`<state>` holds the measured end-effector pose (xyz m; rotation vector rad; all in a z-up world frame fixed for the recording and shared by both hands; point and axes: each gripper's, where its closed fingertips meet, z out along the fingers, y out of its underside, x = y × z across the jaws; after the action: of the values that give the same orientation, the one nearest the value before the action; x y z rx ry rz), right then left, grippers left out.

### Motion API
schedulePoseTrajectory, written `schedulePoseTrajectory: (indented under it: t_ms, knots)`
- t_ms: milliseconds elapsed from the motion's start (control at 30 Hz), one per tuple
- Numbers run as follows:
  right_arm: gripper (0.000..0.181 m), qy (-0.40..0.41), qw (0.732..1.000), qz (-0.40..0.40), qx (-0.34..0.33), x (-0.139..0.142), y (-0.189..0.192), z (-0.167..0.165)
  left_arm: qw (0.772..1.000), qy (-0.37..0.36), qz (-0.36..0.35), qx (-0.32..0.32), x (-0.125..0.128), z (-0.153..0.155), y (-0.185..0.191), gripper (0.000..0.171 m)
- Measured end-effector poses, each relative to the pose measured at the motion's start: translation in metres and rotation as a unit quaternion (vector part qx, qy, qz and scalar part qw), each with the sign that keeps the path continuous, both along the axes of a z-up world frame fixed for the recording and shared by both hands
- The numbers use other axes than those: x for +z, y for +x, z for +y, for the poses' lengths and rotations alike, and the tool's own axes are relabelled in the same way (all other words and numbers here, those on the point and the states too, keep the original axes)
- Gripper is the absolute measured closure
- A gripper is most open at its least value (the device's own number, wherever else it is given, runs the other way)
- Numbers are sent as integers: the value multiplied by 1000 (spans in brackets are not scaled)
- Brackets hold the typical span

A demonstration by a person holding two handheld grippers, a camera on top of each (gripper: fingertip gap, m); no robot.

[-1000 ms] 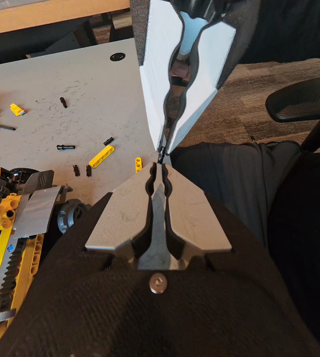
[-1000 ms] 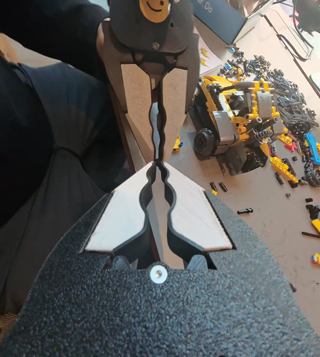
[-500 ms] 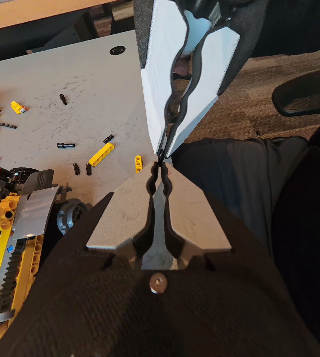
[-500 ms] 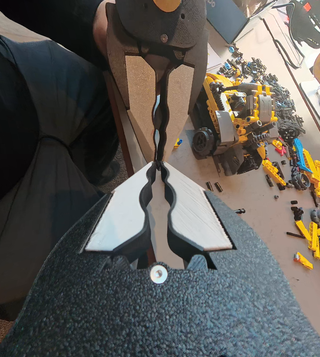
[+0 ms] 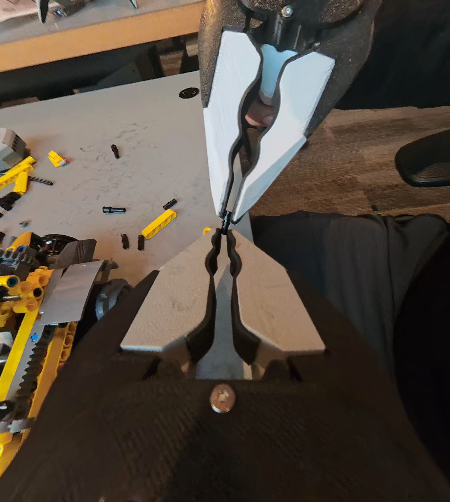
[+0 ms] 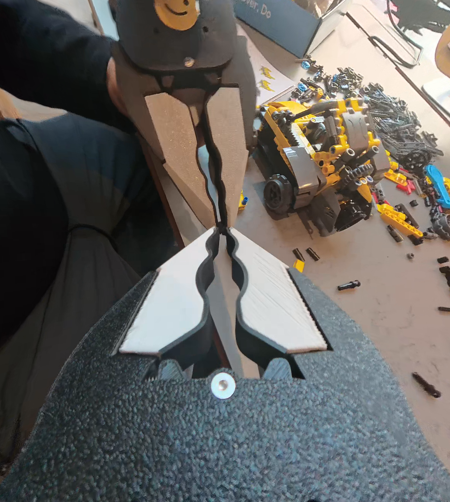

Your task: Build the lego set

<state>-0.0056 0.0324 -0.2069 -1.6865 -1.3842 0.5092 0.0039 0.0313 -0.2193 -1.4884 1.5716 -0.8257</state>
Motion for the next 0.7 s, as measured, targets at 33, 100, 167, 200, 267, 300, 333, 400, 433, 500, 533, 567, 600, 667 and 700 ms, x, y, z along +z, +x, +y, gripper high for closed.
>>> schedulePoseTrajectory:
  t_ms: [33, 100, 167, 200, 267, 300, 333, 400, 433, 500, 533, 567, 600, 667, 700]
  knots:
    - [177, -14, 1000, 10, -7, 0, 1, 1, 1000, 11, -1, 6, 0, 1, 0, 171]
    - [175, -44, 998, 32, -23, 1, 1, 3, 999, 40, -5, 17, 2, 3, 1, 171]
    - [172, -68, 996, 51, -29, 1, 0, 3, 997, 67, -11, 21, 4, 4, 2, 171]
    - [172, -73, 995, 60, -28, 2, -1, 2, 997, 77, -9, 24, 4, 4, 2, 171]
    - [171, -76, 994, 74, -30, 4, -2, 2, 994, 101, -7, 33, 4, 7, 2, 171]
    - [172, -75, 994, 77, -33, 4, -2, 3, 993, 115, -7, 38, 4, 8, 2, 171]
    - [172, -76, 993, 80, -36, 5, -2, 4, 991, 128, -6, 43, 5, 9, 1, 171]
    - [174, -77, 992, 88, -42, 6, -1, 6, 987, 150, -7, 50, 6, 11, 2, 171]
    - [176, -76, 992, 90, -46, 6, -1, 7, 986, 159, -7, 53, 6, 12, 2, 171]
    - [176, -73, 992, 90, -50, 6, -1, 8, 984, 167, -4, 58, 5, 14, 2, 170]
    - [176, -69, 992, 88, -53, 6, -1, 9, 984, 168, -3, 60, 5, 14, 2, 170]
    - [176, -64, 993, 86, -56, 5, -1, 10, 984, 169, -2, 63, 5, 15, 2, 170]
    - [177, -62, 993, 85, -59, 5, -1, 11, 983, 169, -1, 66, 5, 16, 2, 170]
    - [177, -65, 993, 74, -65, 3, 1, 12, 984, 163, 4, 69, 3, 17, 3, 170]
    - [177, -70, 993, 66, -69, 1, 2, 12, 985, 160, 10, 71, 1, 18, 3, 169]
